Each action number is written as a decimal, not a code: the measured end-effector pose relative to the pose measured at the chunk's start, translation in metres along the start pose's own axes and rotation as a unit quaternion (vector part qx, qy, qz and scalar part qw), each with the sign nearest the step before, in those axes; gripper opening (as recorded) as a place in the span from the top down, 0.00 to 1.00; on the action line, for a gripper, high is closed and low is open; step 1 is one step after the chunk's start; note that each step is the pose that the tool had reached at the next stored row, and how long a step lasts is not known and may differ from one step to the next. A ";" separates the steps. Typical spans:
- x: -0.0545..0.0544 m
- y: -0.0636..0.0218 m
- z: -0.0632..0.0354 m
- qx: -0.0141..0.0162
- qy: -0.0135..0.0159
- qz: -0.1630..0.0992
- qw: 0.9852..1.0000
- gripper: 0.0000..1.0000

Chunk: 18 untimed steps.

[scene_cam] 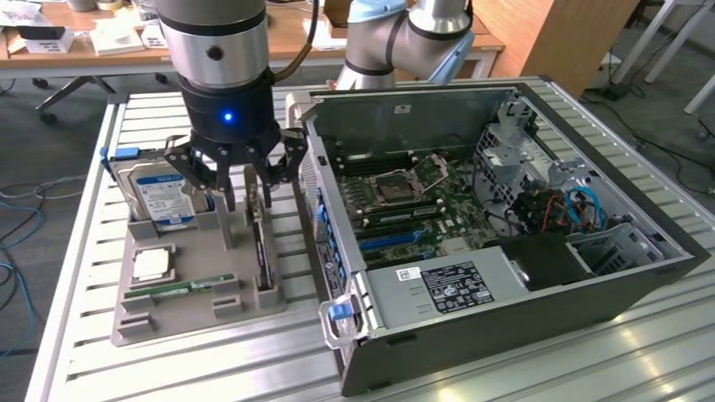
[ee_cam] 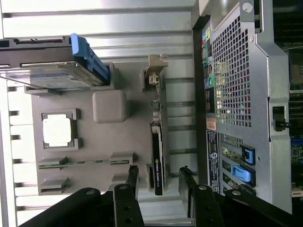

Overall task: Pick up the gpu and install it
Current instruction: 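Pick up the gpu and move the gpu toward the slot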

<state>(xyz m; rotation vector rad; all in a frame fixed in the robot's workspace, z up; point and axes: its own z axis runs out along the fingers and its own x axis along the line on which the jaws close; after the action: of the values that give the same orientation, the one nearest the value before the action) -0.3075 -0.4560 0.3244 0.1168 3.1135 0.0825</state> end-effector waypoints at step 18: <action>0.001 0.0036 0.0159 -0.003 0.000 0.000 1.000 0.53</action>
<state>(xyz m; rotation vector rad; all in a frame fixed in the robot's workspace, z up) -0.3075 -0.4516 0.3087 0.1169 3.1134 0.0920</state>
